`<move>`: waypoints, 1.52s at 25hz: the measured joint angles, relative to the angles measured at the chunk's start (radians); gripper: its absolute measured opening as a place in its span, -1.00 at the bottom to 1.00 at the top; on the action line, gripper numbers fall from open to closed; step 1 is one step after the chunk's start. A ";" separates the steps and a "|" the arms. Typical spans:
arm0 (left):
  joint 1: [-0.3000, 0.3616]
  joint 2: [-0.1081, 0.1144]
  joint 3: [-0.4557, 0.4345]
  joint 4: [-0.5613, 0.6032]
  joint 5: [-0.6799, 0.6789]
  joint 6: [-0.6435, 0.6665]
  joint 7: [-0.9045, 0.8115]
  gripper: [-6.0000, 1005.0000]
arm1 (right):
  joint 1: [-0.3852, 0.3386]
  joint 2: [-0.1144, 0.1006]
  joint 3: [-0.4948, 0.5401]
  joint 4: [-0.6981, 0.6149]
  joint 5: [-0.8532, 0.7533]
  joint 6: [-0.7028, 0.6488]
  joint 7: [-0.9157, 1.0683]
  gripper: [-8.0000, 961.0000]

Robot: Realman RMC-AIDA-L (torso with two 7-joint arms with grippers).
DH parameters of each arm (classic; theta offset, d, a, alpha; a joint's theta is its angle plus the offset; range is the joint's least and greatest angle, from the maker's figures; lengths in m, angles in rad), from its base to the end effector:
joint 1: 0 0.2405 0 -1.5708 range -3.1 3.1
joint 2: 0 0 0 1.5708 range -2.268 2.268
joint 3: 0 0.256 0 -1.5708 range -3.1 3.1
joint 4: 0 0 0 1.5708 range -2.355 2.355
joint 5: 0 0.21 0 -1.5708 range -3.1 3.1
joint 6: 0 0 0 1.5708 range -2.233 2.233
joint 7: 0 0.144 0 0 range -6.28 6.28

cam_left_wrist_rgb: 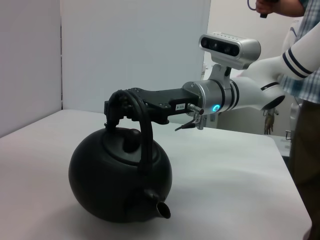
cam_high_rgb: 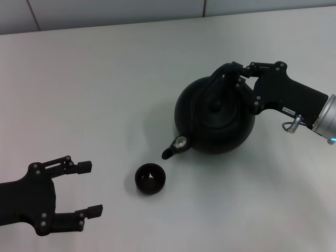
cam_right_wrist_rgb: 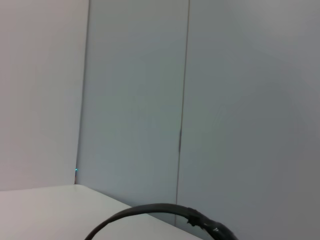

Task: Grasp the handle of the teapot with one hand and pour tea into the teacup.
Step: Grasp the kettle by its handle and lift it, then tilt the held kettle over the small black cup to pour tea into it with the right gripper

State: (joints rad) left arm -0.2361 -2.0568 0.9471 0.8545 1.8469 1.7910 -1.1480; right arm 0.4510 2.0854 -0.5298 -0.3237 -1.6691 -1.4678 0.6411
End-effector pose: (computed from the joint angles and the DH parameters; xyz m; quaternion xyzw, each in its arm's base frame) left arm -0.2856 0.2414 0.0122 -0.9648 -0.0844 -0.2396 0.0683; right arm 0.2949 0.3122 -0.0116 -0.8739 0.0903 0.3240 0.3510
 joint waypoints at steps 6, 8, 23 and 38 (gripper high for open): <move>0.000 -0.002 -0.001 -0.003 0.000 0.000 -0.002 0.68 | 0.007 0.000 -0.015 -0.030 0.000 0.000 0.002 -0.71; 0.000 -0.002 -0.002 -0.003 0.000 0.000 -0.002 0.68 | 0.008 0.000 -0.021 -0.042 0.000 0.000 0.006 -0.71; 0.000 -0.003 -0.001 -0.008 0.000 -0.009 -0.002 0.68 | 0.042 0.001 -0.058 -0.106 0.004 0.000 0.010 -0.72; -0.002 -0.005 -0.005 -0.009 0.000 -0.012 -0.004 0.68 | 0.069 0.001 -0.122 -0.135 0.006 0.011 0.002 -0.72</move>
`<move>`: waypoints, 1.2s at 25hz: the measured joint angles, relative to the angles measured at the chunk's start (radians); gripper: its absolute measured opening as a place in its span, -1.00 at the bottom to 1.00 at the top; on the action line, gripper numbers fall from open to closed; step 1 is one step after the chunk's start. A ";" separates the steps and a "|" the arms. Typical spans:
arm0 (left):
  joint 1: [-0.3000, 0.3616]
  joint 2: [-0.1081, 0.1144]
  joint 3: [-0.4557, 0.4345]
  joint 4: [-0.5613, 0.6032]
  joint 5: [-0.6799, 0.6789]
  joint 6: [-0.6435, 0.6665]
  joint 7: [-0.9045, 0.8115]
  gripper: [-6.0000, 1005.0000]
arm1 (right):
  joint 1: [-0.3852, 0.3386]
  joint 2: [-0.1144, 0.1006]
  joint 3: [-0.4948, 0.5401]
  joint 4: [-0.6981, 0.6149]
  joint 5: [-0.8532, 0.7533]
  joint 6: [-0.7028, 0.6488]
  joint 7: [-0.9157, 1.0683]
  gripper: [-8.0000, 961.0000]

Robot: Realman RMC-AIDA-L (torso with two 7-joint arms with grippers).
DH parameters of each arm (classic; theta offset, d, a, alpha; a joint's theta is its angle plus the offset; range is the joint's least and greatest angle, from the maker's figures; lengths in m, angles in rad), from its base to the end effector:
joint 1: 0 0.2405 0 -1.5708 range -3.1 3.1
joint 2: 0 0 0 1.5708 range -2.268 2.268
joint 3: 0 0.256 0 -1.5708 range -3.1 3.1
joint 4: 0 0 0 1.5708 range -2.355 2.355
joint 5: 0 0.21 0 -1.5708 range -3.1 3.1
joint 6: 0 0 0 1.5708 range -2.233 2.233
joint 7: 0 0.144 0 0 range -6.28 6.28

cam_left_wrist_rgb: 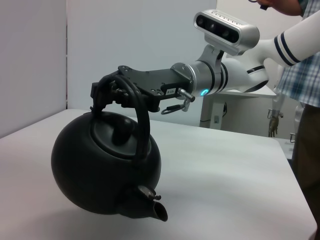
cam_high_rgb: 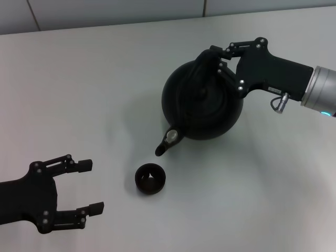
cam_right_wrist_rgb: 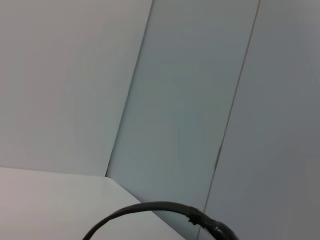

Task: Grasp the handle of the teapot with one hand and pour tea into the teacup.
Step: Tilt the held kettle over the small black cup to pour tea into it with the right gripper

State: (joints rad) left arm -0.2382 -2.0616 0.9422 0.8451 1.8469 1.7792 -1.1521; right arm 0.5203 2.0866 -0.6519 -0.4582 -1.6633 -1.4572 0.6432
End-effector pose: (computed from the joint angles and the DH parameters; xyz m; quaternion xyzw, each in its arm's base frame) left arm -0.2861 0.2425 0.0099 -0.9633 -0.0918 -0.2415 0.0723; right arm 0.2610 0.3417 -0.0029 -0.8984 -0.0127 0.2969 0.3234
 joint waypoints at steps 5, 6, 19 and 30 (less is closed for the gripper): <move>-0.001 0.000 -0.002 0.000 0.000 -0.001 0.000 0.68 | 0.009 0.000 -0.002 -0.016 0.001 0.000 0.000 -0.72; -0.001 0.000 -0.002 0.000 0.000 -0.001 0.000 0.68 | 0.011 0.000 -0.004 -0.018 0.001 0.000 0.000 -0.72; -0.006 -0.001 -0.003 -0.002 0.000 -0.015 -0.004 0.68 | 0.024 0.001 -0.059 -0.052 0.002 -0.001 -0.004 -0.73; -0.009 -0.005 -0.002 -0.003 -0.003 -0.024 -0.034 0.68 | 0.027 0.001 -0.082 -0.067 0.002 -0.005 -0.026 -0.74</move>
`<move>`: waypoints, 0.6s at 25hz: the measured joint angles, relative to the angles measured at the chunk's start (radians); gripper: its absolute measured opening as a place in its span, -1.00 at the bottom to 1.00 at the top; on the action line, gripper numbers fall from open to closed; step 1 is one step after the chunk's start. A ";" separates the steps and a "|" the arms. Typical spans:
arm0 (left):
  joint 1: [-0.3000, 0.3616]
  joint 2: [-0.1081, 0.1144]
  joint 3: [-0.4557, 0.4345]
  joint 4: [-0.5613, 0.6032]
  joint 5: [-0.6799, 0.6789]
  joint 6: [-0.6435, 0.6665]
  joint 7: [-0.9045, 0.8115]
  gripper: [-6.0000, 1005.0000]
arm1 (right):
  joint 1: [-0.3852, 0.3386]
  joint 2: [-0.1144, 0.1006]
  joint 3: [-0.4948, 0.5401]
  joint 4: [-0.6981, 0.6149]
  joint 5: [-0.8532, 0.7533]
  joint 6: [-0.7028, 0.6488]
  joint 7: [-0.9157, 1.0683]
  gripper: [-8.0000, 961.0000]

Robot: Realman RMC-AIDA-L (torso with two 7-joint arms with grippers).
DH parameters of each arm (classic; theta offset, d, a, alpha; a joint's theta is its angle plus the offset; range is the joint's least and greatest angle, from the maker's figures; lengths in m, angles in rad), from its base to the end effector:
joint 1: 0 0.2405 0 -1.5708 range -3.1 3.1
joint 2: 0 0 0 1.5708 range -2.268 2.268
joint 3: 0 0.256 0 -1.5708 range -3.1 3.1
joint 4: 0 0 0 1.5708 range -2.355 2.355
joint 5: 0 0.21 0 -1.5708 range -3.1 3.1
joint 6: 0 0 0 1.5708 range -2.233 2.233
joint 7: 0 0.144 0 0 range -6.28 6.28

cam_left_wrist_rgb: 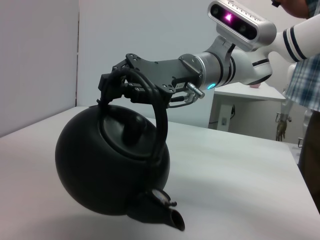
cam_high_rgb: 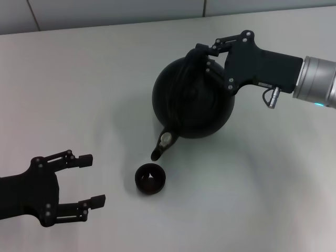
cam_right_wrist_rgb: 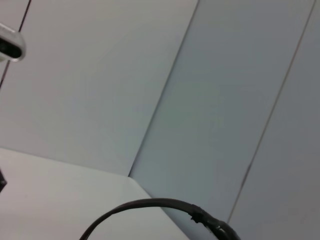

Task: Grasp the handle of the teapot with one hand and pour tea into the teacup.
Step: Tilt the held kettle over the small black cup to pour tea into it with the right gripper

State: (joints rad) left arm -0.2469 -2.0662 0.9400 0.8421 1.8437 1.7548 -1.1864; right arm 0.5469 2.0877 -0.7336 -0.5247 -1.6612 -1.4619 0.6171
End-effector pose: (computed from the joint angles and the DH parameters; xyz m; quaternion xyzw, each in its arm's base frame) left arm -0.2849 0.2477 0.0082 -0.9611 -0.1088 -0.2416 0.0780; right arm 0.2410 0.3506 -0.0029 -0.9075 -0.0804 0.2808 0.3020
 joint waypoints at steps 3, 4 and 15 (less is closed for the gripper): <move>-0.006 0.000 0.001 0.000 0.001 0.000 -0.017 0.68 | 0.002 0.000 -0.023 -0.009 0.000 0.004 0.000 -0.74; -0.007 0.000 0.001 0.000 0.001 0.000 -0.019 0.68 | 0.004 0.000 -0.030 -0.011 0.000 0.005 0.000 -0.74; -0.007 0.000 0.001 0.000 0.001 0.000 -0.020 0.68 | 0.018 0.000 -0.050 -0.019 0.000 0.006 -0.007 -0.76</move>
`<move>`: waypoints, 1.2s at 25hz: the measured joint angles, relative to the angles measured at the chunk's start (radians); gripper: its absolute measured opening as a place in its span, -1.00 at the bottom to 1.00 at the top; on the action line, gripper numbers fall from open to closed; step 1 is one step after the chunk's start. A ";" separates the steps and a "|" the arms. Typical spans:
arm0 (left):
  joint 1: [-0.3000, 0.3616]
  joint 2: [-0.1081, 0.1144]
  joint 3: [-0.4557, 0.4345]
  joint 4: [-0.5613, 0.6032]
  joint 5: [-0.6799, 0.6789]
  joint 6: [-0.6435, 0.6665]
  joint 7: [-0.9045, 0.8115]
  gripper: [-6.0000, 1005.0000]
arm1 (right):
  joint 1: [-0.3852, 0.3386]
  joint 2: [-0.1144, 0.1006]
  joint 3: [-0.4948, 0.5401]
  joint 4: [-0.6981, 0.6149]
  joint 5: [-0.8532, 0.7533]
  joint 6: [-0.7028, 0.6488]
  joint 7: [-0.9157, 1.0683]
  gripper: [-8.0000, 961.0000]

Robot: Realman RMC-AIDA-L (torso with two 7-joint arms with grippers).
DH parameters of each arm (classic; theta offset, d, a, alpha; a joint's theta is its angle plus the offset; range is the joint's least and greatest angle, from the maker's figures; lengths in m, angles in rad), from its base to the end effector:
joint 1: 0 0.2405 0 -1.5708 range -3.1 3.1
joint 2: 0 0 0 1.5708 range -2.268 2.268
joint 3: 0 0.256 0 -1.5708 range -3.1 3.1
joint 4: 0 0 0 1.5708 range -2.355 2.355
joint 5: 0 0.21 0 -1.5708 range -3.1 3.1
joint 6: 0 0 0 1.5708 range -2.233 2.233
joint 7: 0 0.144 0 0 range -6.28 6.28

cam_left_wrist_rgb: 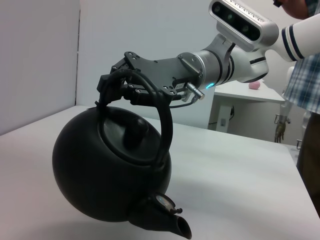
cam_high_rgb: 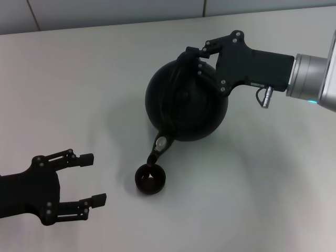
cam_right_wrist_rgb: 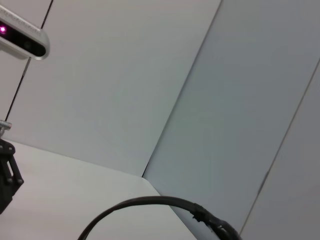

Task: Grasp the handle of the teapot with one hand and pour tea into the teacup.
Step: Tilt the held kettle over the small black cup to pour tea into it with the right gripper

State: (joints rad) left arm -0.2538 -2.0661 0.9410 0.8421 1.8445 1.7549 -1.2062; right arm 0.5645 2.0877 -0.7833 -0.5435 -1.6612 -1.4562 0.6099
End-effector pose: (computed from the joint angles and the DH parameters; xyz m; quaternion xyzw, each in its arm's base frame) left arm -0.2832 0.2495 0.0080 -0.9606 -0.1149 -0.2422 0.0741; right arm 0.2307 0.3541 -0.0072 -0.9126 -0.1081 0.2726 0.2849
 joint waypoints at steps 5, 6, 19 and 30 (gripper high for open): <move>0.001 0.000 -0.001 0.000 0.001 0.000 0.000 0.68 | 0.001 0.001 -0.003 -0.001 0.000 0.003 -0.026 -0.76; 0.001 0.000 -0.002 0.000 0.001 0.000 0.000 0.68 | 0.001 0.001 -0.003 -0.001 0.000 0.003 -0.027 -0.76; 0.000 0.002 -0.002 0.000 0.001 -0.001 -0.001 0.68 | -0.001 0.003 -0.012 -0.009 0.000 0.004 -0.060 -0.76; -0.001 0.002 -0.002 0.000 0.001 -0.011 -0.001 0.68 | -0.009 0.005 -0.079 -0.009 0.064 0.013 -0.135 -0.77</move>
State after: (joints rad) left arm -0.2547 -2.0646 0.9387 0.8421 1.8453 1.7435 -1.2073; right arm 0.5554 2.0924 -0.8623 -0.5521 -1.5968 -1.4433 0.4746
